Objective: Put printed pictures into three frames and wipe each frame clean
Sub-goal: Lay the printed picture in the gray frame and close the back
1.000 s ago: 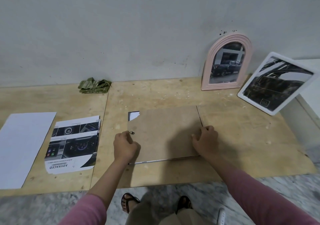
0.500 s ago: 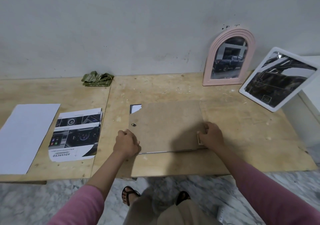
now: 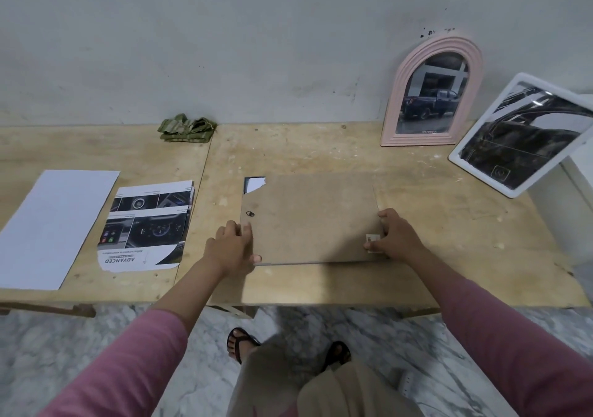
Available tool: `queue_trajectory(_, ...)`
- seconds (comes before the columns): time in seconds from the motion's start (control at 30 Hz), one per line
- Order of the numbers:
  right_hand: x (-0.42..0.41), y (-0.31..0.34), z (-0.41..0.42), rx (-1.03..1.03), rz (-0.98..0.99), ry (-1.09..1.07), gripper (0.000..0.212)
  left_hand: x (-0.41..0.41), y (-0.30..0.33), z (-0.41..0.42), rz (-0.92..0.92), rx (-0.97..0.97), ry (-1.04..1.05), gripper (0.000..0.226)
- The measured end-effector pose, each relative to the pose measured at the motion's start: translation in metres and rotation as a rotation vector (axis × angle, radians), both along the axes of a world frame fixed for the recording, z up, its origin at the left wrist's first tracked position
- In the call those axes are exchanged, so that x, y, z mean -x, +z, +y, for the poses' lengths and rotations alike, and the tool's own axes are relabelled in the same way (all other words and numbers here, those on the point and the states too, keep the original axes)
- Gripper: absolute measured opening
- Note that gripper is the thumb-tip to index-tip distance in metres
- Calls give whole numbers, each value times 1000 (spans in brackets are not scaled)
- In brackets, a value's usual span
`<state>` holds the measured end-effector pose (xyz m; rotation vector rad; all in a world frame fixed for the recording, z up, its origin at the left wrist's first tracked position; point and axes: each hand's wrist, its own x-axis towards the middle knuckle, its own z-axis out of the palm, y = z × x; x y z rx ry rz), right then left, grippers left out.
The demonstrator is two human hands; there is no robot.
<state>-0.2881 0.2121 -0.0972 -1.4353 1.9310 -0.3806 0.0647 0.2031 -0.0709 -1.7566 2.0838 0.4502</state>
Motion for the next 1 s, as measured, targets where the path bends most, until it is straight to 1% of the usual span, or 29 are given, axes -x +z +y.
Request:
queue_trajectory(0.07,-1,2,-1,-5,9,11,81,-5,-1,4,12,-37,-82,92)
queue_trajectory(0.13,-4,5,1,-42,72,34,80,-11,-4,6,-38,-5,-133,97)
queue_trajectory(0.17,-7,6,4,-42,163,72,76,-12,-5,8,-69,37,-161,96)
queue_trajectory(0.2,-10,9,9,11,270,129,71,-13,-7,11,-81,95,-195,93)
queue_trajectory(0.23,-13,10,15,123,342,208,66,-13,-7,14,-69,157,-243,90)
queue_trajectory(0.27,-17,9,21,257,363,314,62,-12,-9,15,-34,211,-313,84)
queue_trajectory(0.33,-24,2,35,442,354,549,56,-10,-13,22,110,313,-385,60)
queue_trajectory(0.4,-30,-5,47,535,396,696,49,-6,-14,30,217,405,-376,35)
queue_trajectory(0.43,-34,-7,51,549,407,707,46,-4,-15,33,234,430,-365,31)
queue_trajectory(0.53,-38,-14,52,586,338,611,33,-1,-23,37,258,477,-354,43)
queue_trajectory(0.67,-35,-27,48,633,330,610,19,-3,-37,40,222,464,-362,42)
queue_trajectory(0.73,-35,-31,47,633,354,620,23,-6,-42,42,212,452,-389,36)
queue_trajectory(0.8,-36,-31,47,641,372,615,21,-5,-44,41,174,390,-389,56)
queue_trajectory(0.87,-37,-29,48,633,386,624,28,-4,-44,41,149,374,-382,66)
queue_trajectory(0.93,-42,-22,49,632,407,644,25,-2,-42,41,169,423,-395,63)
queue_trajectory(1.0,-53,-13,46,602,420,642,21,-1,-38,40,266,432,-351,49)
